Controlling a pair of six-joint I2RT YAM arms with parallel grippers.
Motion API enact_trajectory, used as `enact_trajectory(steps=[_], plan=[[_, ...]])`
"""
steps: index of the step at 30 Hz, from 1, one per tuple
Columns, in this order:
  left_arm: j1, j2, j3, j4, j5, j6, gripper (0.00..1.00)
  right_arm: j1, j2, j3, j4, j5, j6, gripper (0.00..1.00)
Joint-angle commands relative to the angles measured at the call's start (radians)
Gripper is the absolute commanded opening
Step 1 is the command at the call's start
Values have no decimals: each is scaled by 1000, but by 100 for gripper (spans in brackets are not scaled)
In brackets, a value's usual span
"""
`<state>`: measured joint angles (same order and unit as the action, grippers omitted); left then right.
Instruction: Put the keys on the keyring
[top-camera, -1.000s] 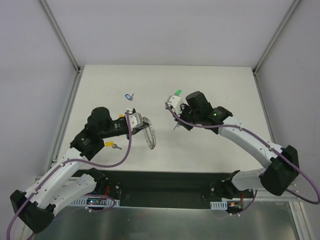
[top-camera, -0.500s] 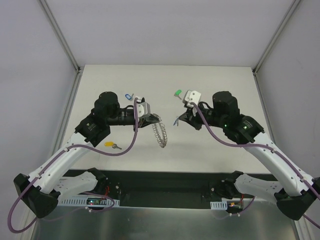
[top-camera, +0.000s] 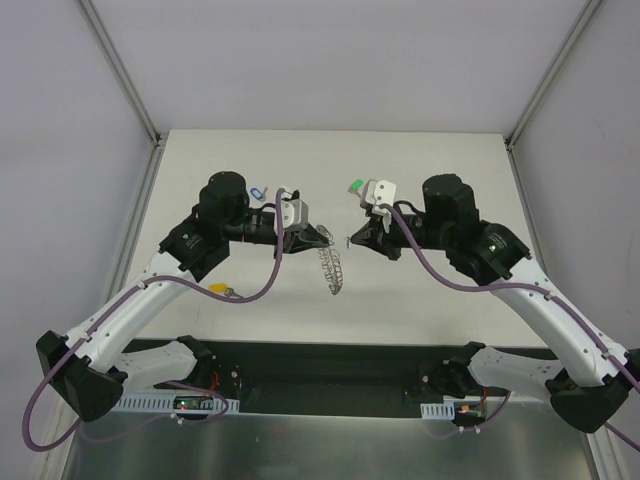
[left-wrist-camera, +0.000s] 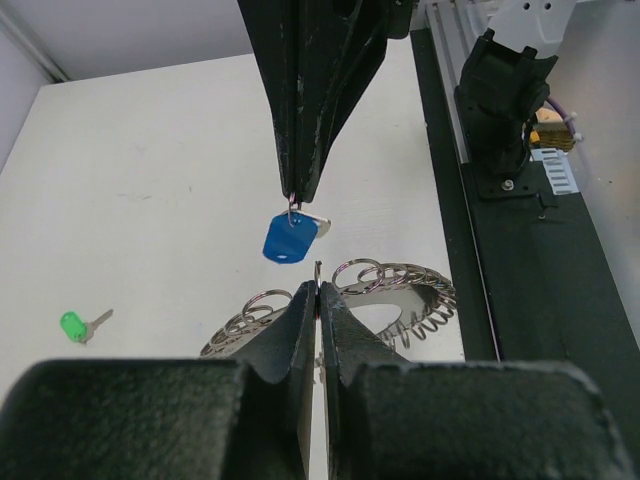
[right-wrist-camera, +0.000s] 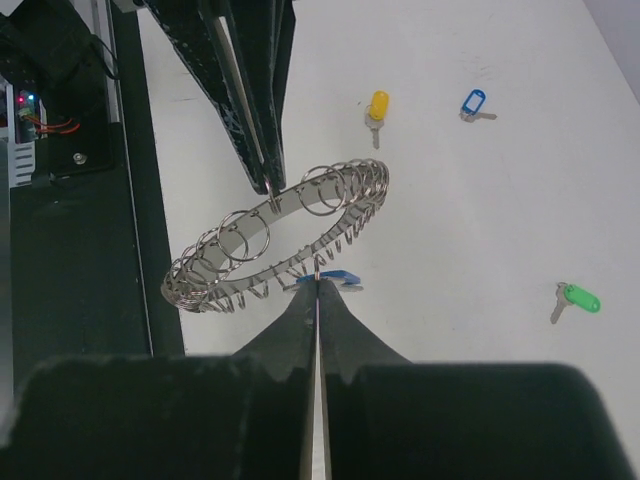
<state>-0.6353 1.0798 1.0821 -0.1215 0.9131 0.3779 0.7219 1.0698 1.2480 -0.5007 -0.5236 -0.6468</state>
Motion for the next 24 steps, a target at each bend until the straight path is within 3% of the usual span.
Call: enact_trajectory(steps=[1,24], plan=[[-7,14,50,23,84,9,0,34,22,76,-45,-18,-71,1],[-7,46,67,23,141,9,0,96,50,117,-133,16,-134,1]])
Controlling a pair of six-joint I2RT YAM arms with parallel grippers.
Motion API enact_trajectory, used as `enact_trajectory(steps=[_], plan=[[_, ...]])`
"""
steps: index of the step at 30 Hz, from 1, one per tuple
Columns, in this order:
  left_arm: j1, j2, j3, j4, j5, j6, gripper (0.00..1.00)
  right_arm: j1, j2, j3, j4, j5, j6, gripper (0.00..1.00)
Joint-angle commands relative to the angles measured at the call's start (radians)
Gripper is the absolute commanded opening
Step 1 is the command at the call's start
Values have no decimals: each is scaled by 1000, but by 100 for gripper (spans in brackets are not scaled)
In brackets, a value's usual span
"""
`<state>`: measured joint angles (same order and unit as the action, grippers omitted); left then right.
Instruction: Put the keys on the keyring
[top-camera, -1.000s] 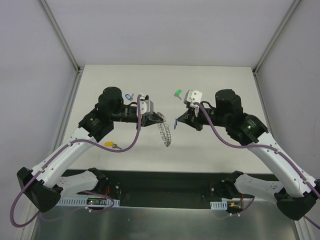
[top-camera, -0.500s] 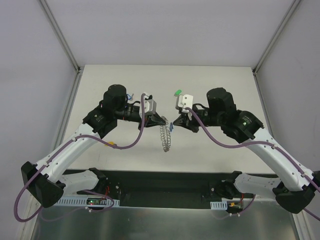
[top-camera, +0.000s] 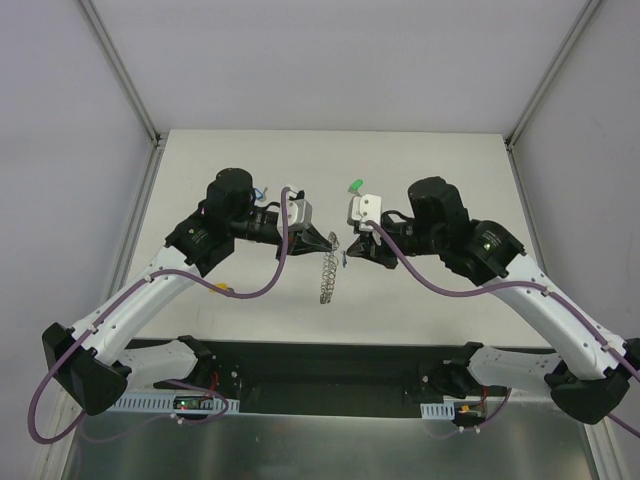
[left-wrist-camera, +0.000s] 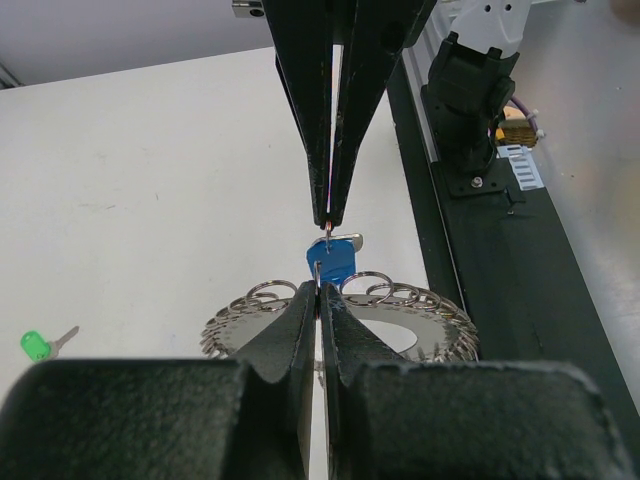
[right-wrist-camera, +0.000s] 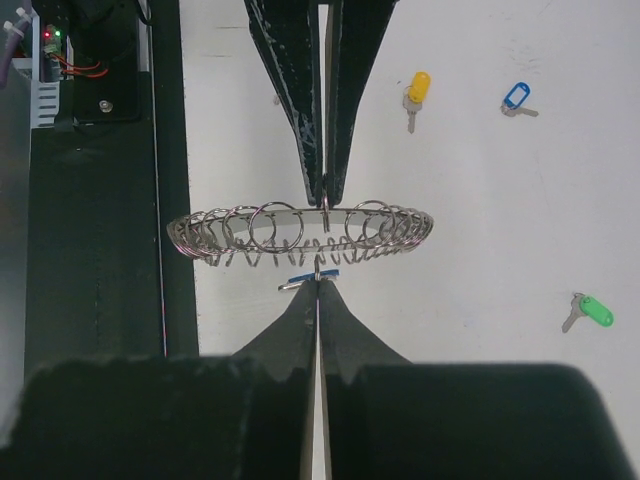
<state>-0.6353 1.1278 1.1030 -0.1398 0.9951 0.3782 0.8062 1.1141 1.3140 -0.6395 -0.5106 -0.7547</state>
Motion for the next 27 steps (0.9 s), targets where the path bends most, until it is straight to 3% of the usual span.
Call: enact_trajectory(steps=[1,27], plan=[[-7,-3,46,40,59,7,0,14,10,53,4,6,-28,1],[-7,12,51,42,62,-7,0,48,9,67,14,78,-40,1]])
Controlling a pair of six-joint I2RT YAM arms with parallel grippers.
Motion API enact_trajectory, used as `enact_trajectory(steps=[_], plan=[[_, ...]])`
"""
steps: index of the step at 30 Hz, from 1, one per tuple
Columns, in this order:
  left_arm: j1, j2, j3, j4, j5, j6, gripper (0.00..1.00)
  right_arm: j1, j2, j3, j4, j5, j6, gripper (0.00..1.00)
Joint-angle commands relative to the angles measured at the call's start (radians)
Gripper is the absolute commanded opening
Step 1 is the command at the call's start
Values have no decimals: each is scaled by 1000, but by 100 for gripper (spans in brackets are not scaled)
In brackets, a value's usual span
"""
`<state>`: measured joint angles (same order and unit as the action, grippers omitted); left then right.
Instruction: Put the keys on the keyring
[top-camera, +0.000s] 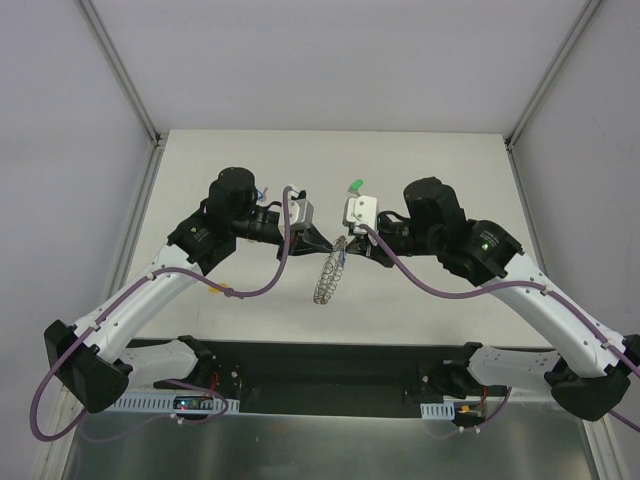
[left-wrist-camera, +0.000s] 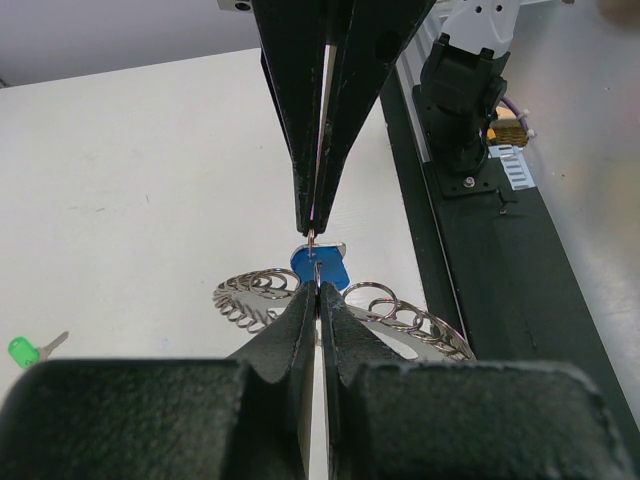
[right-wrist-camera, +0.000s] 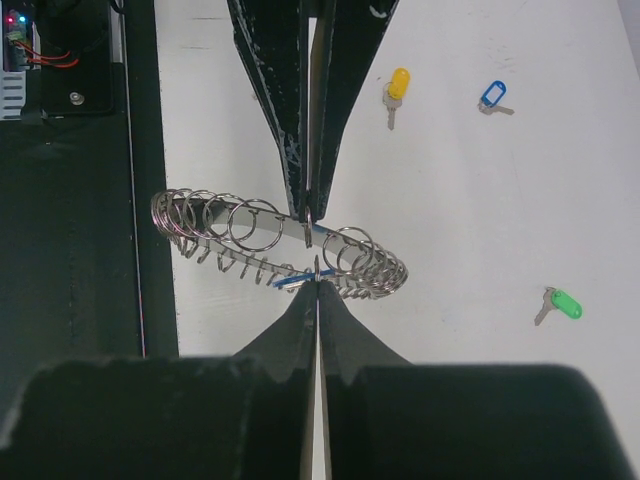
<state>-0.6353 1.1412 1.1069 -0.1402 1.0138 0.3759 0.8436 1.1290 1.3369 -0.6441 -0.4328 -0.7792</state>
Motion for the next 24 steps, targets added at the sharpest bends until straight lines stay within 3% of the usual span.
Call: enact_trajectory(steps=[1,24], plan=[[-7,-1,47,40,42,-5,0,11,-6,44,18,-3,-17,1],[-7,0,50,40,32,-8,0,15,-6,47,20,-18,-26,1]])
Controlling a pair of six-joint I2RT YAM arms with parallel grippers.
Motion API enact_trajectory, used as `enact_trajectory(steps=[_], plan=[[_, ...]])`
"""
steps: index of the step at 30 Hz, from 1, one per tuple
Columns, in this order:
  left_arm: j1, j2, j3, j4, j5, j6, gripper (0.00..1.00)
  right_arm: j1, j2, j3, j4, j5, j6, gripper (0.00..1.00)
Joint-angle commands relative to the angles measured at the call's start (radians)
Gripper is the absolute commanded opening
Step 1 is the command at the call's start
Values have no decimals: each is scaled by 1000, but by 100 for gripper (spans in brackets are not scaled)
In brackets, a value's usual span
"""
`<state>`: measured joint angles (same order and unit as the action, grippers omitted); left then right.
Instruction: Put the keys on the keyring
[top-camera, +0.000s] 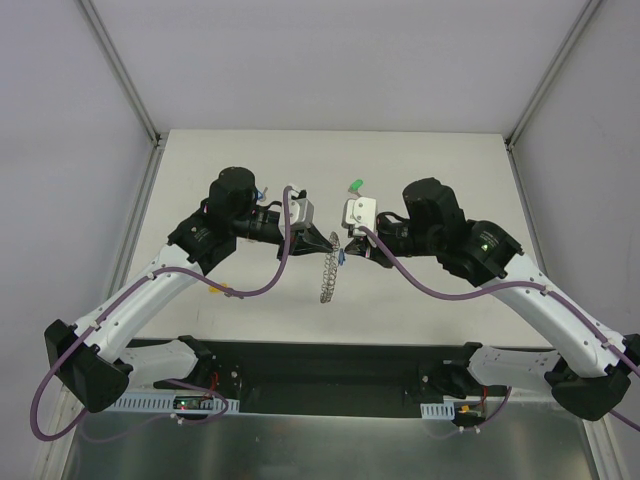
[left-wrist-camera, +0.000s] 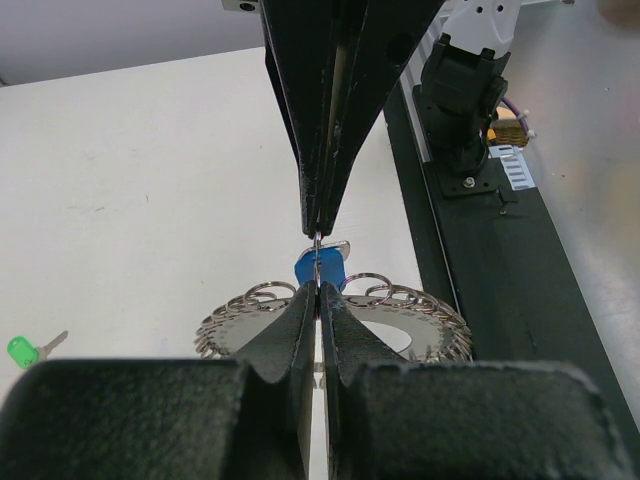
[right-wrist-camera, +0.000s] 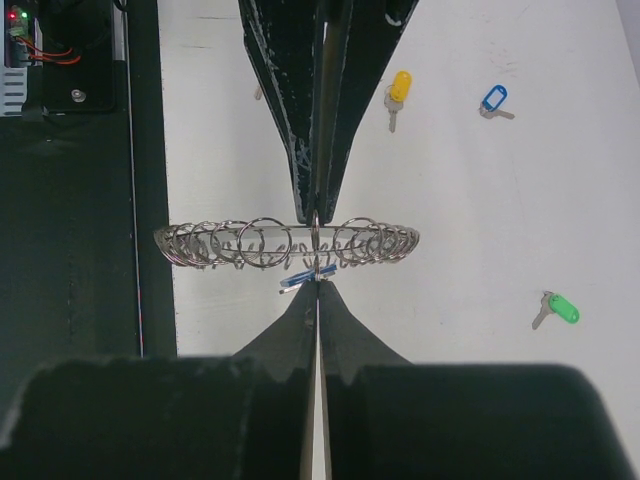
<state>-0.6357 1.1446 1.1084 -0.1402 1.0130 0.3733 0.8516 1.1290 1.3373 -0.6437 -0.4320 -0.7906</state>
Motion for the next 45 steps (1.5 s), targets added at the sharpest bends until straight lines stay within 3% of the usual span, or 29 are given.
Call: enact_trajectory(steps=[1,45], plan=[[-7,-5,48,40,36,-7,0,6,-5,48,19,-19,-15,1],[-10,-8,44,42,35,-10,0,14,-17,28,12,26,-12,1]])
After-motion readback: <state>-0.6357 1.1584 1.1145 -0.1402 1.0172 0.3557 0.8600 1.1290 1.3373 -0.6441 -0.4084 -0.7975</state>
